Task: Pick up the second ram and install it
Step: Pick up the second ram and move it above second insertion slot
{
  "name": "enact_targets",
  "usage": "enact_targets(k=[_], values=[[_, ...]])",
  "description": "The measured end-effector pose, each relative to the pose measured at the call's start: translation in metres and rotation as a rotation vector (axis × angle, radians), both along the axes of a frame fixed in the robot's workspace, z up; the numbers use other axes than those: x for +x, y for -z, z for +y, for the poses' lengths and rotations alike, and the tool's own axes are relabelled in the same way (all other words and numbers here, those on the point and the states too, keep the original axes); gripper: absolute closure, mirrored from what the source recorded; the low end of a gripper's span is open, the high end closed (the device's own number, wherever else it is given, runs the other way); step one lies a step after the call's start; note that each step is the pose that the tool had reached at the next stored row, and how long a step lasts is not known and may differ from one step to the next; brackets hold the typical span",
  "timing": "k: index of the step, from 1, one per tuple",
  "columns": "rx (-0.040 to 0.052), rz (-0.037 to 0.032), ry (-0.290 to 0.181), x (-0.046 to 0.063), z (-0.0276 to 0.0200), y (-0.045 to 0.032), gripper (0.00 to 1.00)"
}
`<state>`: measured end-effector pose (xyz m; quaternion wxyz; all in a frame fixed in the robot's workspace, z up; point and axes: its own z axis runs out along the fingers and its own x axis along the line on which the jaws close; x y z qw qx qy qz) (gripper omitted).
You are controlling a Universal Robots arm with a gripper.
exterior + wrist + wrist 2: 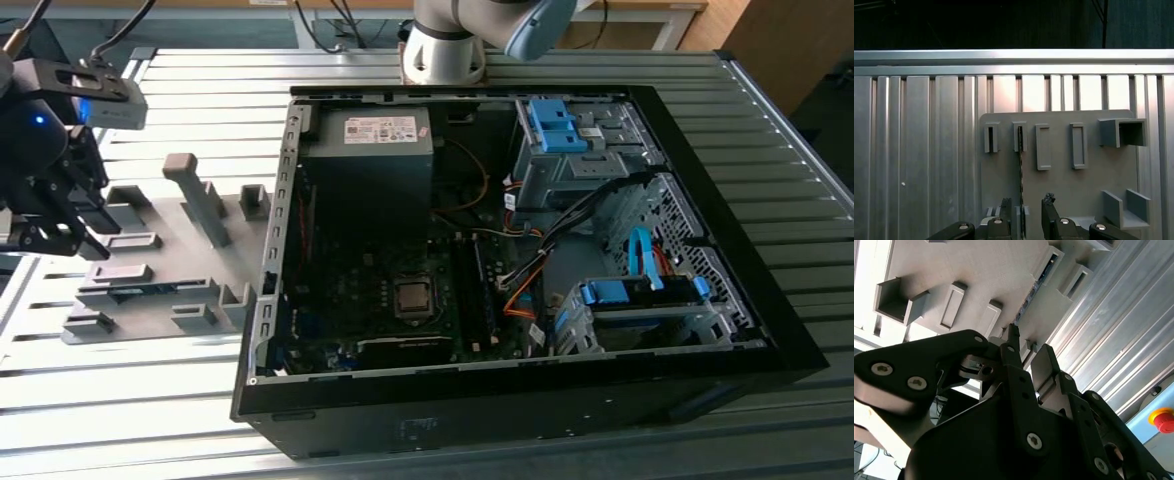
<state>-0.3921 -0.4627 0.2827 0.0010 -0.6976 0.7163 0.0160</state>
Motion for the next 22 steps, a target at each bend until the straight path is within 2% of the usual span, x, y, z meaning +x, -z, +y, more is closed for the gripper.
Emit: enact_targets(k=[4,14,22], values=[[-0.0001,0.0,0.0,0.0,0.0,0.0042,0.63],[-0.0002,-0.0004,0.0,0.0,0.0,0.0217,0.63],[-0.0003,-0.0005,0.0,0.0,0.0,0.0227,0.63]])
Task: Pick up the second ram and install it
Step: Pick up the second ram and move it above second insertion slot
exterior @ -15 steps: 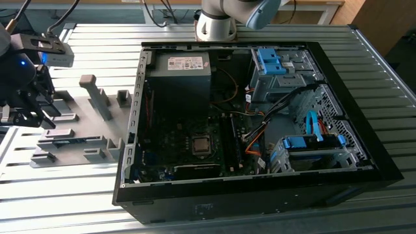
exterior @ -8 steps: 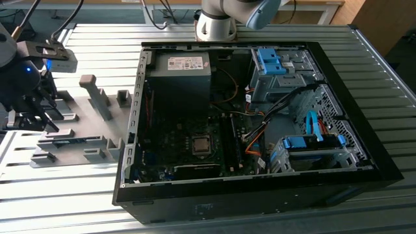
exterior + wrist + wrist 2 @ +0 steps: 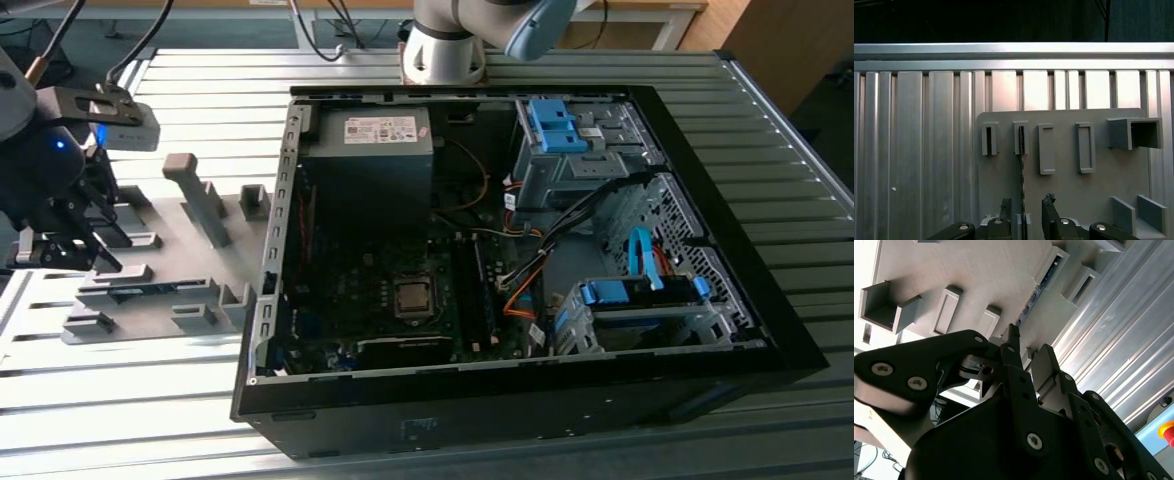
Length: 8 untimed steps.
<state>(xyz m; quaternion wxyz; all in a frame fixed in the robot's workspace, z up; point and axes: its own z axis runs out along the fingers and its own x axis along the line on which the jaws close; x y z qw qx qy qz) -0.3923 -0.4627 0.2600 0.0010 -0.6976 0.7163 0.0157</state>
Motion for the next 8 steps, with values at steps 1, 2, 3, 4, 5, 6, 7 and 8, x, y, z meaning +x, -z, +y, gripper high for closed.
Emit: enact_targets(k=[1,2,3,4,5,6,7,8], values=[[0.0002,-0.0002,0.0,-0.0004,0.0,0.0002,0.63],[0.0001,-0.0001,0.0,-0.0013,0.0,0.0003,0.63],[0.0001,0.0,0.0,-0.002,0.0,0.0004,0.63],[0.0001,0.0,0.0,-0.0025,0.0,0.0007,0.63],[0.0001,-0.0001,0.0,-0.0028,0.0,0.001,0.63],[0.0001,0.0,0.0,-0.0029,0.0,0.0011,0.63],[0.0,0.0001,0.0,-0.0029,0.0,0.0011,0.63],[0.0,0.0001,0.0,-0.0029,0.0,0.0011,0.63]])
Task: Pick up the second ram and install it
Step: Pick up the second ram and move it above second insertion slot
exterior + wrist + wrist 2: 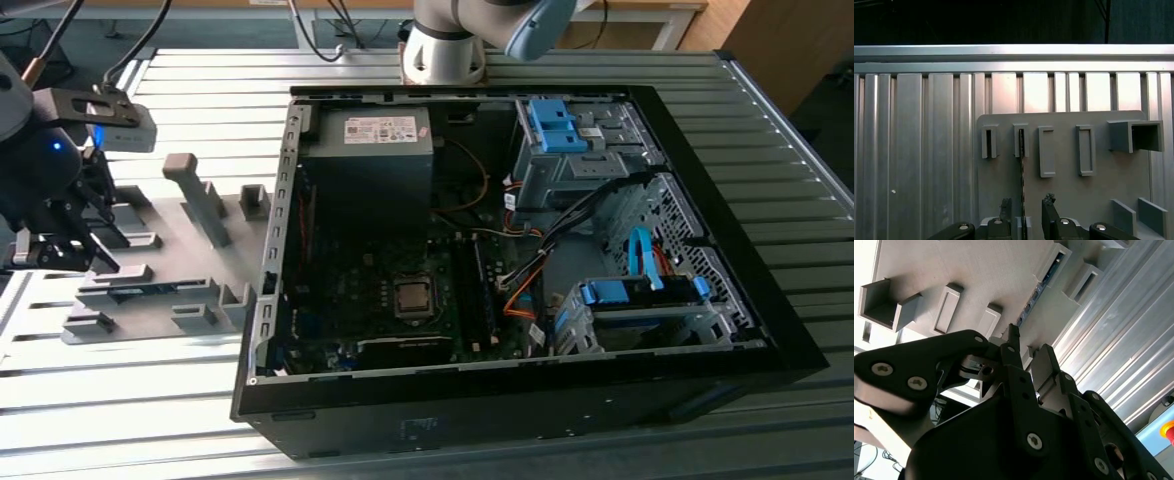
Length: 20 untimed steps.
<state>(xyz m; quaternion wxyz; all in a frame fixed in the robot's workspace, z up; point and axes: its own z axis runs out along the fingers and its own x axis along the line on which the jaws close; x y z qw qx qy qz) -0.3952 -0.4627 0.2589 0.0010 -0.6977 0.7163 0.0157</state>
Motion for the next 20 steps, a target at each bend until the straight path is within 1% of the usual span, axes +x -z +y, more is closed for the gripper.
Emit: enact_targets(k=[4,6,17,18,20], values=[[0.0001,-0.0001,0.0,0.0,0.0,0.0001,0.63],[0.0003,-0.0004,0.0,0.0,0.0,0.0013,0.63],[0.0002,-0.0001,0.0,0.0,0.0,0.0209,0.63],[0.0002,-0.0001,0.0,-0.001,0.0,0.0221,0.63],[0.0004,0.0,0.0,-0.001,0.0,0.0221,0.63]])
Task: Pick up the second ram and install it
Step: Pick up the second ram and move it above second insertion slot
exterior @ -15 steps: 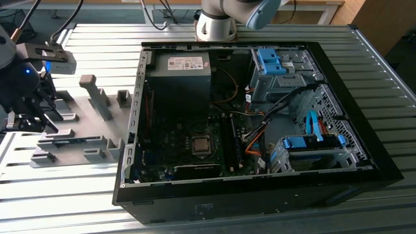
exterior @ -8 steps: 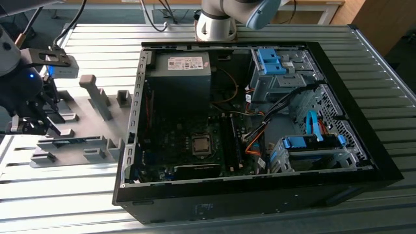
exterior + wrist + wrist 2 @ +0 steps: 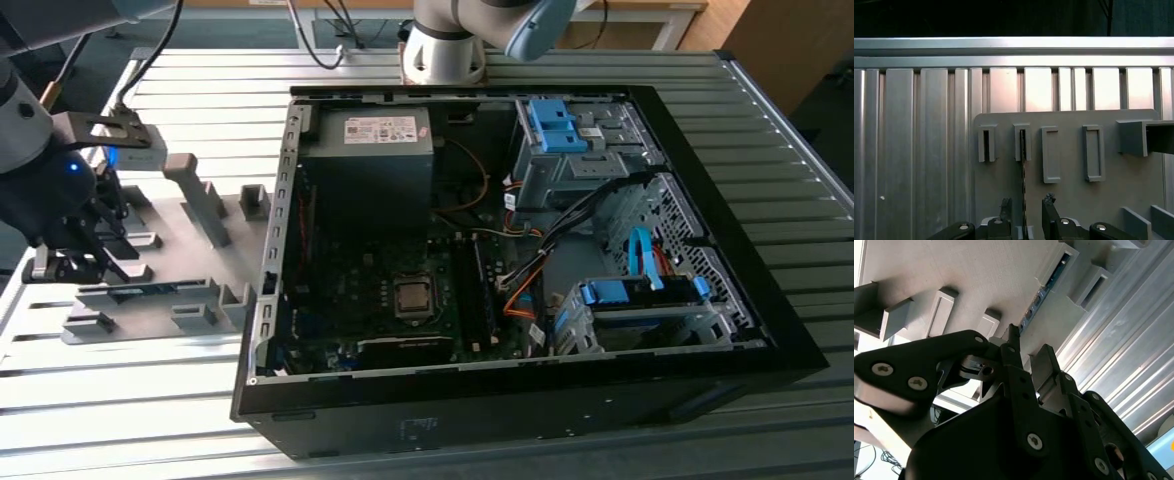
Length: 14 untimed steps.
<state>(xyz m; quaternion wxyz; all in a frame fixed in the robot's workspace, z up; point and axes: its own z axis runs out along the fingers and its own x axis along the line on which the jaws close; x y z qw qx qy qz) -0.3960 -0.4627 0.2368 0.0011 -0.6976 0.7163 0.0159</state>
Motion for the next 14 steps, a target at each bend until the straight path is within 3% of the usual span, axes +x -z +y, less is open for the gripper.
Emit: enact_targets(k=[4,10,14], values=[[0.0001,0.0,0.0,0.0,-0.0008,0.0015,0.63],[0.0001,0.0004,0.0,0.0,-0.0062,0.0124,0.63],[0.0,0.0006,-0.002,0.0,-0.0064,0.0163,0.63]])
